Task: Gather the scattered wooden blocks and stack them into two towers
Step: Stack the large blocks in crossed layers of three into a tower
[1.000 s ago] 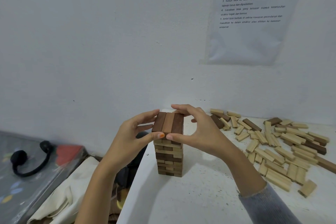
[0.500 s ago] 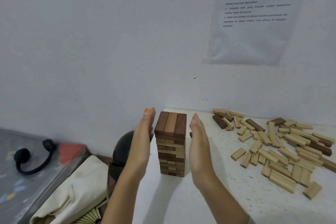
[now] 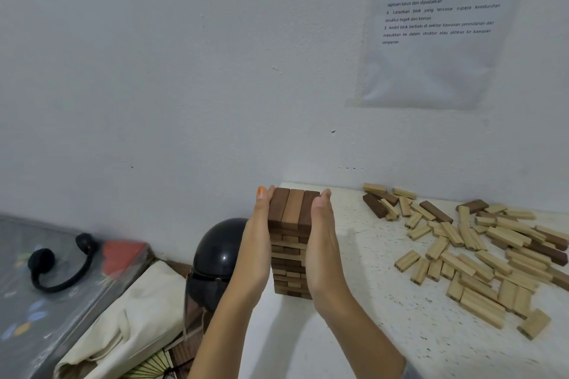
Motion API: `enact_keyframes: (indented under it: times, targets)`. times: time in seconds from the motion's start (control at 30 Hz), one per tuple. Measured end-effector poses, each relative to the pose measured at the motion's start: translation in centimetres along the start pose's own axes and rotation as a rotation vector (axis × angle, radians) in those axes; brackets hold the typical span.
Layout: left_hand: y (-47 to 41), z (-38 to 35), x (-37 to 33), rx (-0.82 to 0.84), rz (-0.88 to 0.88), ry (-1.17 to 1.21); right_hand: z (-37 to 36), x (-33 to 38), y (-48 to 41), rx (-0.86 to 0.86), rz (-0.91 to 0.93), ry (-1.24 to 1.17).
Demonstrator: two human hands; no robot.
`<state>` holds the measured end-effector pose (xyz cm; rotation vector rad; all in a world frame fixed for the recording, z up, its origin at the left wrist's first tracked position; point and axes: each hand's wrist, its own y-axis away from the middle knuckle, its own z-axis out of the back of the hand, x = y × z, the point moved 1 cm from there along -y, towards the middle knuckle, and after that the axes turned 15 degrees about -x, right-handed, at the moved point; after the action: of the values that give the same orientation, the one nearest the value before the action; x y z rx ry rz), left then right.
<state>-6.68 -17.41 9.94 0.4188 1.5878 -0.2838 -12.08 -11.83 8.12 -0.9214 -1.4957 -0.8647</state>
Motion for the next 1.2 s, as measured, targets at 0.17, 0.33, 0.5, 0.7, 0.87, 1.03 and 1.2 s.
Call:
enact_keyframes:
  times: [0.17,0.33,0.5,0.7,0.87,1.03,1.2]
  targets:
    - [-0.2,0.2,0.1,0.002,0.000,0.018,0.2,0.3,-0.1,-0.004,-0.011,-0.010]
    - [-0.1,0.3,0.3,-0.008,-0.024,0.024,-0.1,0.1,0.0,0.002,-0.010,-0.028]
    - [0.1,0.0,0.2,-0.004,-0.010,0.035,-0.3,-0.2,0.2,-0.004,0.008,-0.034]
    - [0.0,0.2,0.2,-0.009,-0.028,0.041,0.0,0.4,0.4,-0.005,0.000,-0.044]
    - [-0.4,0.6,-0.7,-0.066,-0.086,0.050,1.5,2.1,0.2,-0.030,-0.011,-0.083]
    - [1.1,0.4,-3.3,-0.162,-0.321,0.051,4.1,3.6,-0.4,-0.088,0.029,-0.110]
    - [3.7,-2.6,-5.5,-0.099,-0.551,0.095,7.1,5.5,-0.7,-0.135,0.130,-0.175]
